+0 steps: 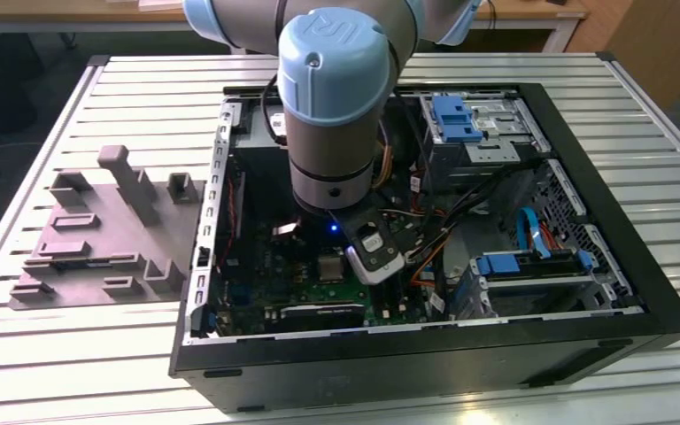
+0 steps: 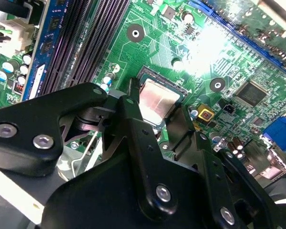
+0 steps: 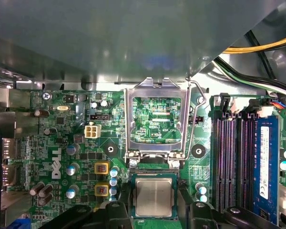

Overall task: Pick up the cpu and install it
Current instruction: 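Place the cpu into insertion slot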

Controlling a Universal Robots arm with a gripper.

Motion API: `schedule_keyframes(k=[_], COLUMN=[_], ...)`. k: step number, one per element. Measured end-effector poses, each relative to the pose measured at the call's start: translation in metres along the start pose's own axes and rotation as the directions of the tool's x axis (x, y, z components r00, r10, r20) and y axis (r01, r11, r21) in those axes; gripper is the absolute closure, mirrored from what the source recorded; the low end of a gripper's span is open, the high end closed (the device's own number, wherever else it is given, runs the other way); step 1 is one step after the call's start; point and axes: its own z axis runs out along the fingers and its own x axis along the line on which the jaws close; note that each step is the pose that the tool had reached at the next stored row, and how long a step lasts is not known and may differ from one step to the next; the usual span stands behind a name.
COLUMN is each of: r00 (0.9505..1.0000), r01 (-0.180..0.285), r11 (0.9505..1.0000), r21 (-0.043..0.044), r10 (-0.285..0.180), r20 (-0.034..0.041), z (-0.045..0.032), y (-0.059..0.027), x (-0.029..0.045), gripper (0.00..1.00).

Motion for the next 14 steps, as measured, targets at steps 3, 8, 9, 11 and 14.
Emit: schedule_keyframes(k=[3, 8, 9, 11, 14], r00=[1.0, 1.0, 1.0, 1.0, 1.0], r01=[0.0, 0.0, 0.0, 0.0, 0.0], r11=[1.0, 1.0, 1.0, 1.0, 1.0], r21=[-0.0001, -0.0001, -0.0001, -0.0002, -0.0002], r10=[0.0, 0.0, 0.0, 0.0, 0.0], r20=[0.0, 0.0, 0.0002, 0.0, 0.0], z=[0.0, 0.0, 0.0, 0.0, 0.0], y=[0.0, -0.0001, -0.0001, -0.0001, -0.0001], x=[0.0, 0.0, -0.0001, 0.0, 0.0], gripper=[0.53, 0.52, 0.46, 0.4, 0.4])
